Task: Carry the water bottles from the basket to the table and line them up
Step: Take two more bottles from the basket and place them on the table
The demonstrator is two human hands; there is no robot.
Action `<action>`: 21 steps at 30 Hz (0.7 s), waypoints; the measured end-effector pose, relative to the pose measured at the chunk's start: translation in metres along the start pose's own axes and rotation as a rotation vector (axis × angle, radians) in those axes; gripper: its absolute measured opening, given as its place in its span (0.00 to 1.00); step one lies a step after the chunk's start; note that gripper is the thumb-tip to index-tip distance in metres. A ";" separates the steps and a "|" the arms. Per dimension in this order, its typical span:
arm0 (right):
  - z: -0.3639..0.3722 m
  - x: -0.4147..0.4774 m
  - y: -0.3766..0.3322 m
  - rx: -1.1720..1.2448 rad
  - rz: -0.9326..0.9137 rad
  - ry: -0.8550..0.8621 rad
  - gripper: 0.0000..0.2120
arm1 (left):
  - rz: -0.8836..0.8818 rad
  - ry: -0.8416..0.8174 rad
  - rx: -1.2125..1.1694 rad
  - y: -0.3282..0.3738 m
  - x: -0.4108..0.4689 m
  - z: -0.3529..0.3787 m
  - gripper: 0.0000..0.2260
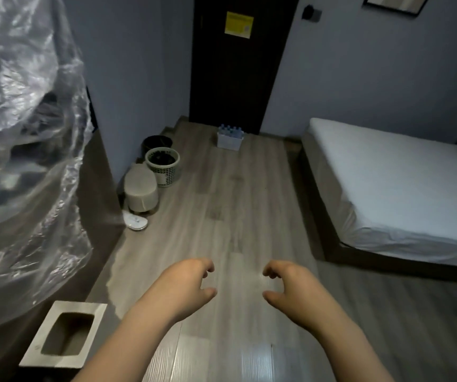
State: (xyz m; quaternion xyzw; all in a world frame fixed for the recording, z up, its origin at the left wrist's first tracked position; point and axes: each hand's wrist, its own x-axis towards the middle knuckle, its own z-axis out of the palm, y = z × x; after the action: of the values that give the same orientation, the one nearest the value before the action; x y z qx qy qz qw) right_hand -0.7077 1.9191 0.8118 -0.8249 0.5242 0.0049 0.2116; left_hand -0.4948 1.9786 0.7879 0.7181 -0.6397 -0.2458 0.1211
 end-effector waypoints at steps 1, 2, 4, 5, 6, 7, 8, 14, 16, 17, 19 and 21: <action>-0.004 0.013 0.002 -0.002 0.011 0.005 0.18 | 0.012 -0.001 0.011 -0.001 0.017 -0.005 0.18; -0.007 0.026 0.004 -0.002 0.019 0.009 0.19 | 0.024 -0.001 0.021 -0.002 0.033 -0.010 0.18; -0.014 0.051 0.009 0.005 0.035 0.009 0.19 | 0.040 -0.006 0.030 -0.002 0.062 -0.018 0.18; -0.017 0.062 0.013 0.011 0.046 0.007 0.19 | 0.044 -0.014 0.030 -0.002 0.075 -0.021 0.18; -0.020 0.074 0.016 0.015 0.055 0.007 0.19 | 0.048 -0.024 0.034 -0.002 0.088 -0.024 0.18; -0.023 0.085 0.020 0.019 0.065 0.006 0.19 | 0.051 -0.036 0.042 -0.002 0.101 -0.027 0.18; -0.026 0.098 0.024 0.022 0.074 0.004 0.19 | 0.053 -0.049 0.049 -0.003 0.115 -0.030 0.18; -0.046 0.193 0.051 0.034 0.077 0.007 0.18 | 0.043 -0.052 0.094 -0.008 0.213 -0.051 0.18; -0.058 0.229 0.060 0.040 0.067 0.013 0.18 | 0.044 -0.045 0.111 -0.006 0.249 -0.059 0.18; -0.066 0.248 0.065 0.043 0.062 0.019 0.18 | 0.042 -0.040 0.125 -0.005 0.269 -0.065 0.18; -0.084 0.286 0.075 0.053 0.061 0.028 0.19 | 0.035 -0.035 0.151 -0.001 0.308 -0.078 0.18; -0.101 0.322 0.085 0.063 0.051 0.023 0.18 | 0.028 -0.029 0.163 0.002 0.345 -0.091 0.18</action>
State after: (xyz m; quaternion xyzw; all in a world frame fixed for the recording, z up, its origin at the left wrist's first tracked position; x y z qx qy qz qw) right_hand -0.6578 1.5752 0.8002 -0.8042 0.5474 -0.0156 0.2312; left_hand -0.4294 1.6283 0.7976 0.7129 -0.6693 -0.2016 0.0566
